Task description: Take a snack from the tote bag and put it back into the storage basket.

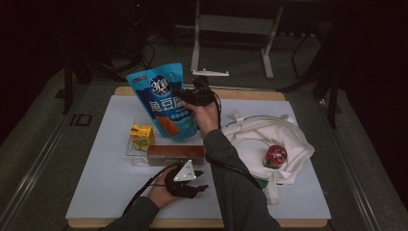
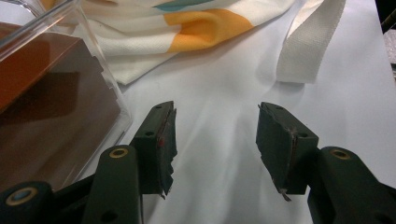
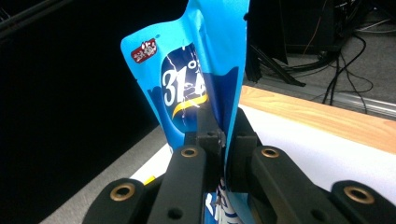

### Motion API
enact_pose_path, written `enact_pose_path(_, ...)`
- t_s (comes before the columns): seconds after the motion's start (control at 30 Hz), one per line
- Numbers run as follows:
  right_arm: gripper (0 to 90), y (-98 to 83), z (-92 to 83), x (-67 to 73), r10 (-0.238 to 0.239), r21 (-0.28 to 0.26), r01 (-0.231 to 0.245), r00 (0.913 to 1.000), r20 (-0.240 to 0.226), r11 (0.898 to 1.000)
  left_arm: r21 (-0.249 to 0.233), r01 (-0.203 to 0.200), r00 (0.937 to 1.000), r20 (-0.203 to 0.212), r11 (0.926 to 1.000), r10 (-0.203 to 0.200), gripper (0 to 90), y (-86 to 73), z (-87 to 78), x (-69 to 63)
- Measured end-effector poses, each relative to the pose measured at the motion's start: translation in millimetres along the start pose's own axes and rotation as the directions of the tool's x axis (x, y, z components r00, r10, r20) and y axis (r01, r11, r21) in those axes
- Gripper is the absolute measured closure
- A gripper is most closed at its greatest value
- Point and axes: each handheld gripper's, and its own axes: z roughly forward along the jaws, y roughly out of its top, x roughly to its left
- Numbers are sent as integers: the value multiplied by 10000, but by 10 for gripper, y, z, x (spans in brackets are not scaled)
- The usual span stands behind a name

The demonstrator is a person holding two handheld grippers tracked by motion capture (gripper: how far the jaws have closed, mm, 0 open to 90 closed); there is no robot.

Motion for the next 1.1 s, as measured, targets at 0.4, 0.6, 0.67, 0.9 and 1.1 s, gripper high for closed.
enact_pose_path(0.4, 830, -223, -45, -151, -455, 673, 460, 9989, -82, 9967, -34, 89, 10000, 15, 10000, -89, 474, 0, 5, 1)
enact_pose_path(0.6, 781, -334, -236, -296, -690, 933, 697, 9976, -110, 9932, 39, 105, 9999, -3, 9999, -105, 474, 2, 8, 1)
enact_pose_path(0.67, 762, -363, -275, -310, -913, 1083, 913, 9958, -50, 9899, 32, 110, 9999, -19, 9999, -110, 474, 2, 10, 1)
enact_pose_path(0.9, 687, -424, -385, -379, -1563, 1534, 1529, 9876, 109, 9763, 35, 94, 10000, -19, 9999, -94, 473, 2, 10, 1)
enact_pose_path(1.1, 602, -559, -368, -427, -1924, 2162, 1819, 9809, 283, 9592, 52, 88, 10000, -27, 9999, -88, 474, 3, 12, -1)
